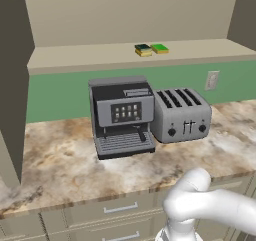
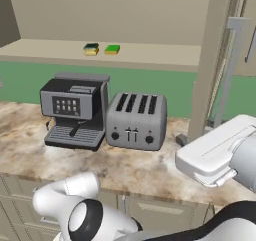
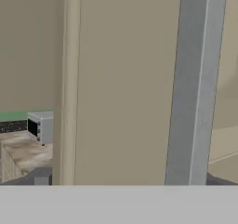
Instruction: Pick up the sponge and sponge from the sink, and place them back in the cabinet, and close the cabinet doors.
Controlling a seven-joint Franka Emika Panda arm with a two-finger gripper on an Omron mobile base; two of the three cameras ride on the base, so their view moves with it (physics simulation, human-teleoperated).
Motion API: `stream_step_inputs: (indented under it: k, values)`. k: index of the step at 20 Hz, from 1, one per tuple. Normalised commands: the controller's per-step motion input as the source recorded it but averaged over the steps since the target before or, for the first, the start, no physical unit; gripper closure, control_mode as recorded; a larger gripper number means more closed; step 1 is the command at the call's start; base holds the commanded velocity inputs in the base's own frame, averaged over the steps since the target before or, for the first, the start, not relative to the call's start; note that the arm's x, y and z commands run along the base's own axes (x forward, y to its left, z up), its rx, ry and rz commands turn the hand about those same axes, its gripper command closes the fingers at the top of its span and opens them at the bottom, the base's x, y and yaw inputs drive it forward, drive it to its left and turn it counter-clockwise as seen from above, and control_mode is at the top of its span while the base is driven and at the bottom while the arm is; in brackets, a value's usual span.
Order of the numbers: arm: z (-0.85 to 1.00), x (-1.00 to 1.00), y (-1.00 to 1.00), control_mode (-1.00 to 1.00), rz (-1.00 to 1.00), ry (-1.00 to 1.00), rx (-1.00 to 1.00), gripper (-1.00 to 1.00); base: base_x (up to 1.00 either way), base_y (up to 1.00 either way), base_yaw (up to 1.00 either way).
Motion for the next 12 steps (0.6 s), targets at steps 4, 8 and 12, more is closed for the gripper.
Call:
stream_step_inputs:
  k: [4, 8, 12]
  values:
    - [0.0, 0.32, 0.3, -1.0, 0.02, 0.0, 0.0, -1.0, 0.0, 0.0, 0.0]
    - [0.0, 0.33, 0.26, -1.0, 0.0, 0.0, 0.0, -1.0, 0.0, 0.0, 0.0]
    - [0.0, 0.34, 0.25, -1.0, 0.0, -0.01, 0.0, -1.0, 0.0, 0.0, 0.0]
